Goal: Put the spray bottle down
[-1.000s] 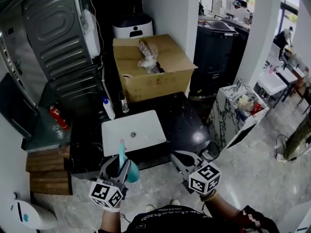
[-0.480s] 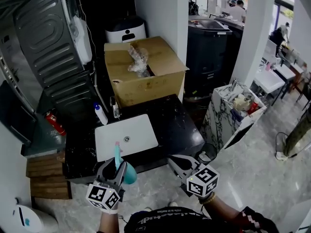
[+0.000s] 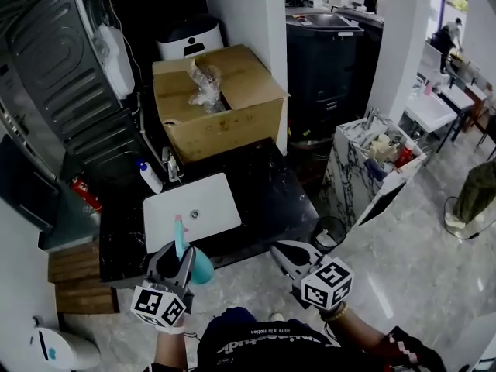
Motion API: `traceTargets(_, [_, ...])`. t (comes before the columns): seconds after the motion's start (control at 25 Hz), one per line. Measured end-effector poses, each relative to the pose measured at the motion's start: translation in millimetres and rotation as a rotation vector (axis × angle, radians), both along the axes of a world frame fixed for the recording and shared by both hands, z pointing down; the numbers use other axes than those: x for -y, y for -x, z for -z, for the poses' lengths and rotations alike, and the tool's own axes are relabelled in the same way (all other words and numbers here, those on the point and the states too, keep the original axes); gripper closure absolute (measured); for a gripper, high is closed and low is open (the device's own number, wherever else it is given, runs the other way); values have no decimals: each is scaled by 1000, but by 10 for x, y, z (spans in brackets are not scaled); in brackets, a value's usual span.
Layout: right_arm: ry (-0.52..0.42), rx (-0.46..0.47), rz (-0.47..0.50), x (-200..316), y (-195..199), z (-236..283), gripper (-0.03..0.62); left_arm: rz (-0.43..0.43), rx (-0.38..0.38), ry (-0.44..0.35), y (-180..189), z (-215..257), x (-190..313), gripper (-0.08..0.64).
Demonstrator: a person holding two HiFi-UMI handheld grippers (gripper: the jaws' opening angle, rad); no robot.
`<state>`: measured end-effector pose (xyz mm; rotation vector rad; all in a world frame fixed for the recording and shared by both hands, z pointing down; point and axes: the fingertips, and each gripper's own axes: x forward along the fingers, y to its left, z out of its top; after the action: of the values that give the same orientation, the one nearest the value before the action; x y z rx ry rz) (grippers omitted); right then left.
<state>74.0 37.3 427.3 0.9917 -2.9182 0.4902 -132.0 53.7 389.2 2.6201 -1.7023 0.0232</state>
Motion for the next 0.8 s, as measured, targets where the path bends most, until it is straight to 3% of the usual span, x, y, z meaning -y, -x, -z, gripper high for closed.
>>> traceTargets(0.44, [33, -33, -63, 612, -19, -220, 552, -18, -20, 21, 98, -205, 656, 411])
traceTargets(0.8, [-12, -95, -63, 1570, 645, -59, 552, -29, -57, 20, 735, -309, 1637, 411])
